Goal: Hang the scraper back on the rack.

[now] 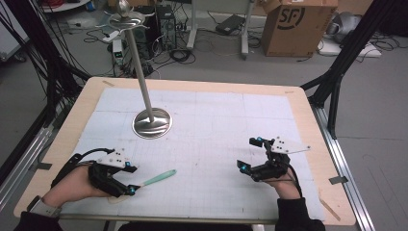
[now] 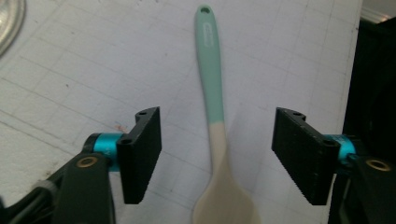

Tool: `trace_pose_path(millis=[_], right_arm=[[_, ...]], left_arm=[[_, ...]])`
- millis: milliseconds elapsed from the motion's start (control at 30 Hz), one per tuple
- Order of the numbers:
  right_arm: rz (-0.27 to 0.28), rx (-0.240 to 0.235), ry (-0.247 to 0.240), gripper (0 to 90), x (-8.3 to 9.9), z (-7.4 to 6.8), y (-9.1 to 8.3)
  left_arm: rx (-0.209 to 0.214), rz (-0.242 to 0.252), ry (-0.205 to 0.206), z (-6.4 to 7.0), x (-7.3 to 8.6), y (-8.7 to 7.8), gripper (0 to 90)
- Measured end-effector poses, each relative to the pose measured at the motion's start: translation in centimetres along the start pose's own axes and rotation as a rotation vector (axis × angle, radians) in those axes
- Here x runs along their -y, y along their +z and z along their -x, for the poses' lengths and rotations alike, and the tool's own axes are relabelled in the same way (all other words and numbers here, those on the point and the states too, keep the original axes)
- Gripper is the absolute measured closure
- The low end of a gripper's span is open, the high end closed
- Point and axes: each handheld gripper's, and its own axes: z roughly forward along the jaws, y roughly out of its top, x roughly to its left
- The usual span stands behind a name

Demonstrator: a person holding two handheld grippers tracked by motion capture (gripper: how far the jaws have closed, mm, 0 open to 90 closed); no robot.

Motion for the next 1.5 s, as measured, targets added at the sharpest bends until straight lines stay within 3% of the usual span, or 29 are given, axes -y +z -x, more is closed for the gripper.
trace_pose_path(millis=[233,467,833,1100,1333,1500], right_arm=[[-0.001,-0.002,0.000,0.6,0.0,0.0,0.0],[-0.004,-0.009,-0.002,0.6,0.0,-0.1,0.1],[-0.005,-0.008,-0.004,0.6,0.0,-0.1,0.1],[-0.010,-0.011,-0.002,0.6,0.0,-0.1,0.1],[-0.011,-0.010,-0.009,0.6,0.1,-0.1,0.2],[-0.007,-0.011,-0.007,0.6,0.0,-0.1,0.1]], left_arm=[[0.016,-0.121,0.011,0.4,-0.9,1.1,48.1],[-0.023,-0.242,0.029,0.8,-1.8,1.9,59.1],[-0.035,-0.342,0.033,0.8,-2.1,2.4,69.4],[-0.052,-0.439,0.029,1.0,-3.3,3.1,73.3],[-0.070,-0.475,0.032,1.3,-3.8,3.5,80.3],[-0.069,-0.436,0.030,1.3,-3.4,3.1,80.6]])
